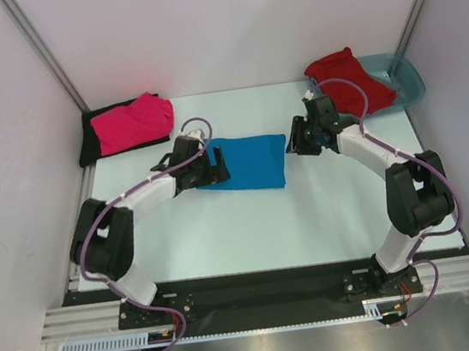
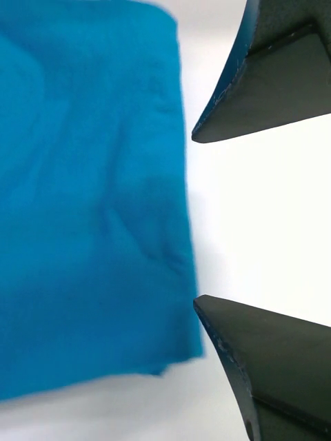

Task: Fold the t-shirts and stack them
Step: Fold the tshirt, then neatly place the folded tshirt to the corner

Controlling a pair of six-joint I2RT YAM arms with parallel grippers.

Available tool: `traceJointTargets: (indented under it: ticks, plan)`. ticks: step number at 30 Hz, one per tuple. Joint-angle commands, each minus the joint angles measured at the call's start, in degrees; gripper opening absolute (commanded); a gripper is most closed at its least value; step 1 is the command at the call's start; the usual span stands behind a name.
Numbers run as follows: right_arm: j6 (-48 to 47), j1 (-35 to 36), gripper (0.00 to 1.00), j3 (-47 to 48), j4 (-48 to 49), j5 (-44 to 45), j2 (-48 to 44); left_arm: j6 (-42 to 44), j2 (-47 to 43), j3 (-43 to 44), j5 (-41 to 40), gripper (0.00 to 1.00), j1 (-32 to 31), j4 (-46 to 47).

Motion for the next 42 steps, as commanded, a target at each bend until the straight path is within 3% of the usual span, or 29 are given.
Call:
traceJointTargets:
  ticks: [1, 6, 8, 14, 18, 22, 28, 33, 42]
  plan:
    - [-0.58, 0.45, 0.48, -1.58, -0.09, 1.69, -3.89, 0.69, -11.01, -2.39, -2.27, 1.0, 0.47, -2.2]
    - [0.65, 0.19, 0.48, -4.14, 3.34, -2.35, -3.81, 1.04, -19.91, -5.13, -7.36, 1.0, 0.65, 0.8]
    - [1.18, 0.37, 0.49, -4.58, 4.65, -3.5, -3.1, 2.0, -17.64, -3.46, -9.04, 1.0, 1.09, -0.17]
    - [1.18, -0.07, 0.49, -4.58, 4.14, -3.77, -2.92, 0.95, -8.94, -1.87, -2.47, 1.0, 2.32, 1.22]
    - [0.74, -0.42, 0.5, -5.72, 3.79, -2.36, -6.52, 0.95, -9.36, -2.4, -0.95, 1.0, 2.32, 2.37]
    - [-0.4, -0.6, 0.5, -4.06, 0.98, 0.27, -7.23, 1.38, -12.53, -2.94, -5.95, 1.0, 2.32, 2.11]
    - [-4.08, 3.52, 0.5, 0.07, -4.56, 10.27, -7.32, -0.19, -18.05, 2.07, -14.3, 1.0, 2.06, -5.63]
    - [-6.03, 8.88, 0.51, 4.65, -7.73, 21.09, -10.12, 0.33, -26.41, 2.34, -15.89, 1.0, 2.05, -3.95]
    - [-6.73, 15.04, 0.61, 5.7, -9.57, 33.58, -11.63, 3.94, -29.67, 5.86, -17.21, 1.0, 2.05, -6.94]
